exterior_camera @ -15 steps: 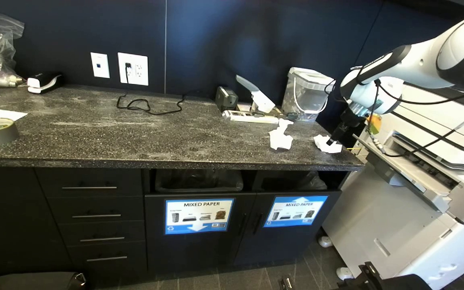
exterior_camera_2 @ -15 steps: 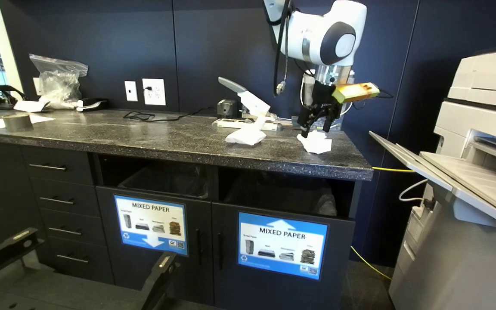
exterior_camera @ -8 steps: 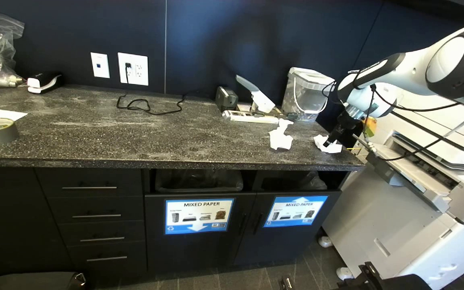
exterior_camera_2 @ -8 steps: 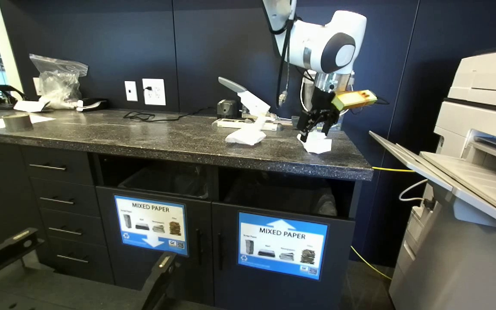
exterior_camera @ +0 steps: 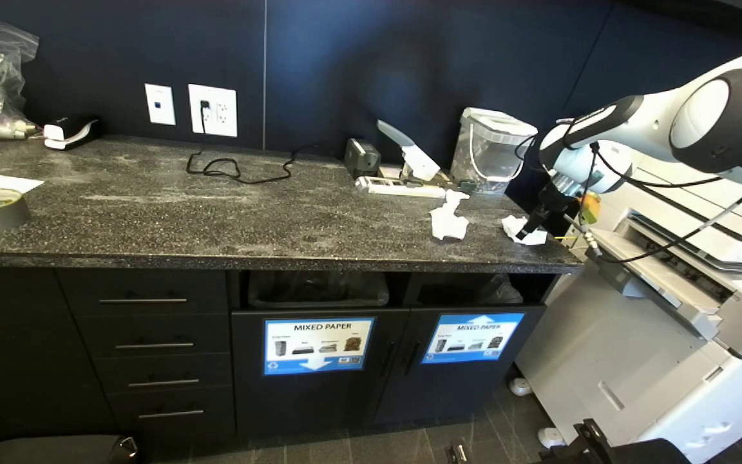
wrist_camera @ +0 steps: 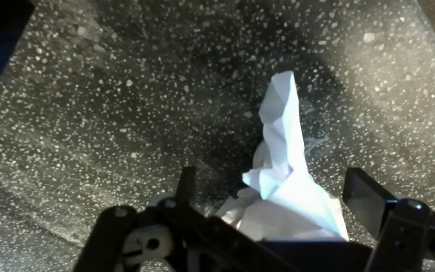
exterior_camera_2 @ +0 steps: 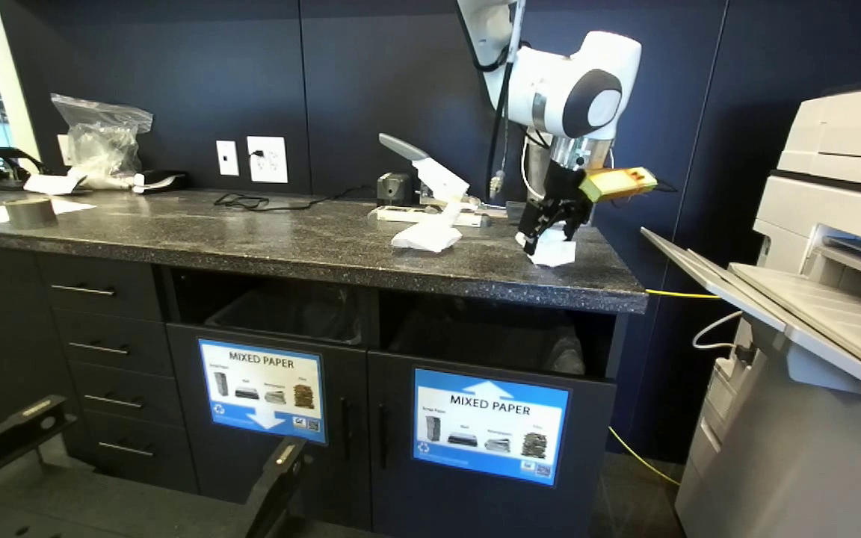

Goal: Place the to white papers on the counter inside the waste bin on the right

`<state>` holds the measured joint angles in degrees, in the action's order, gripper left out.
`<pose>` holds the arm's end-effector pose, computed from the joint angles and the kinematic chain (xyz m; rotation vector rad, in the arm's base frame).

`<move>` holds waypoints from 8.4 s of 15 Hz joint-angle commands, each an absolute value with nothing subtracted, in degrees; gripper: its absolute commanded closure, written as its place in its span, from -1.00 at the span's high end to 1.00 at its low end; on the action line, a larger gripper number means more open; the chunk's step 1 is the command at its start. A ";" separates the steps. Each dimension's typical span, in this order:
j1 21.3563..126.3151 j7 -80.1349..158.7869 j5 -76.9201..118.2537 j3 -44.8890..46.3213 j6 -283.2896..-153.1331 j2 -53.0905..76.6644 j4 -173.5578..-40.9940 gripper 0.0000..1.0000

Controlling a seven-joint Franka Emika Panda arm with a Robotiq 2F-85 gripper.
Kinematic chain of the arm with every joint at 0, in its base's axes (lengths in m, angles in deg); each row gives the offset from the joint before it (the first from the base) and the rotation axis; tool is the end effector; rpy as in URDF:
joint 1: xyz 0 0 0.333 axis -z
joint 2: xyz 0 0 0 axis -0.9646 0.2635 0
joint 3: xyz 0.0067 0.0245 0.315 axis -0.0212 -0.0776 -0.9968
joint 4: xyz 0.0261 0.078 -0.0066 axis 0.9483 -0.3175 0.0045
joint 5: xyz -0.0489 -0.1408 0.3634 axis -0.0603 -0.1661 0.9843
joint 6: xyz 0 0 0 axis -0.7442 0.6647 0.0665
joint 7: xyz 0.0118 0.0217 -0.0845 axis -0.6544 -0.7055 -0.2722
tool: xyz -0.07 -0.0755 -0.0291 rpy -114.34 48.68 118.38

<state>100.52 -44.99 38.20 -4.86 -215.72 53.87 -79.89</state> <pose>0.7120 -0.3219 0.1922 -2.8496 -1.1991 -0.4160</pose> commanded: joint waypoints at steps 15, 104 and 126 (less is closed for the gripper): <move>98.75 -38.73 36.12 -1.81 -206.65 55.63 -74.31 -0.79; 91.74 43.22 -7.98 -5.05 -306.23 80.52 -96.60 0.38; 91.43 35.14 -11.52 -2.19 -284.46 44.21 -137.22 1.00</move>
<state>90.37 37.71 -9.37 0.06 -293.00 55.46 -126.01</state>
